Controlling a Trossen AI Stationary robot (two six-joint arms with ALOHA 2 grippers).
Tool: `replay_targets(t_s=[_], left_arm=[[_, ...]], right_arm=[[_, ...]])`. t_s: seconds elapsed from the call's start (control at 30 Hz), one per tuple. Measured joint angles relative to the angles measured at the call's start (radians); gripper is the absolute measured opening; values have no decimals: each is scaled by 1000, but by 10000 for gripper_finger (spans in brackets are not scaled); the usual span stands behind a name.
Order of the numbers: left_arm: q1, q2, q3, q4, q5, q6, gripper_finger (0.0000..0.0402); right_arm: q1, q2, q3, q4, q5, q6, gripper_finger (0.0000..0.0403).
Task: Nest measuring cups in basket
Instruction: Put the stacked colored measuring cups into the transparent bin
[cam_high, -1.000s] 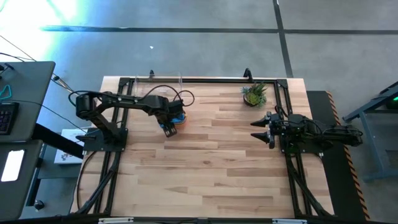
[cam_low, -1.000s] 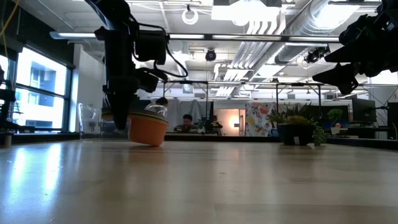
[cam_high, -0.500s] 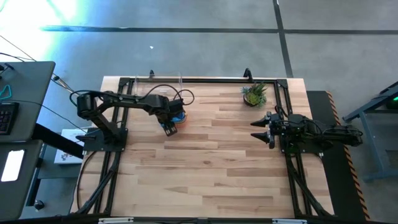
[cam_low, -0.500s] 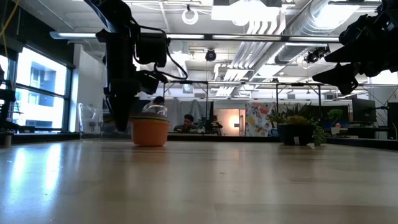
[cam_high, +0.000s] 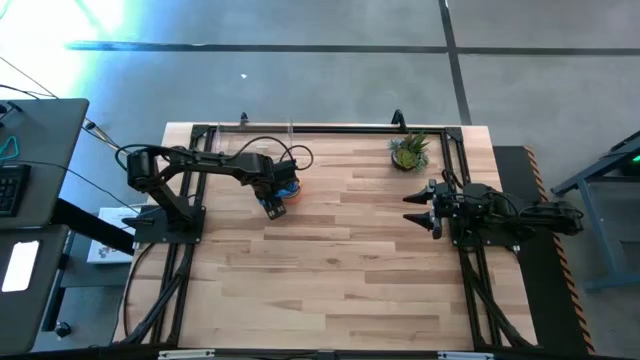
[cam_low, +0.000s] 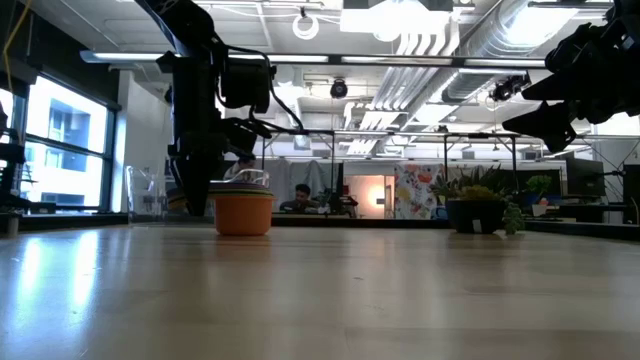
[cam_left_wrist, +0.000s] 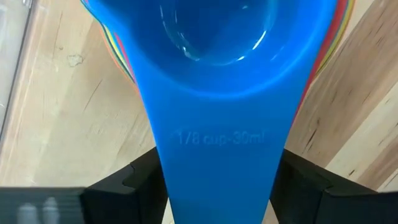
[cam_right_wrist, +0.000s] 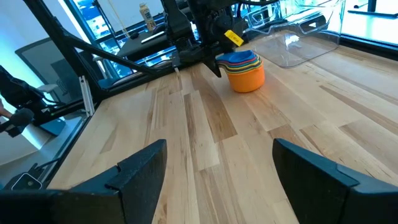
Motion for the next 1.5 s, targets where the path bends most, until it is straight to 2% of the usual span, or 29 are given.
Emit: replay_targets(t_s=[0.27, 0.63, 0.77, 1.07, 1.5], left_arm=[[0, 0, 25, -13, -8, 15, 251], [9, 0, 27, -17, -53, 27, 254], [20, 0, 27, -13, -54, 42, 237], [19, 0, 27, -12, -53, 44, 151], [19, -1, 27, -19, -55, 54, 146]], right_arm=[[0, 0, 0, 0, 0, 0, 284], [0, 0, 0, 0, 0, 0, 284], [0, 0, 0, 0, 0, 0, 284], [0, 0, 0, 0, 0, 0, 284], [0, 0, 0, 0, 0, 0, 284]])
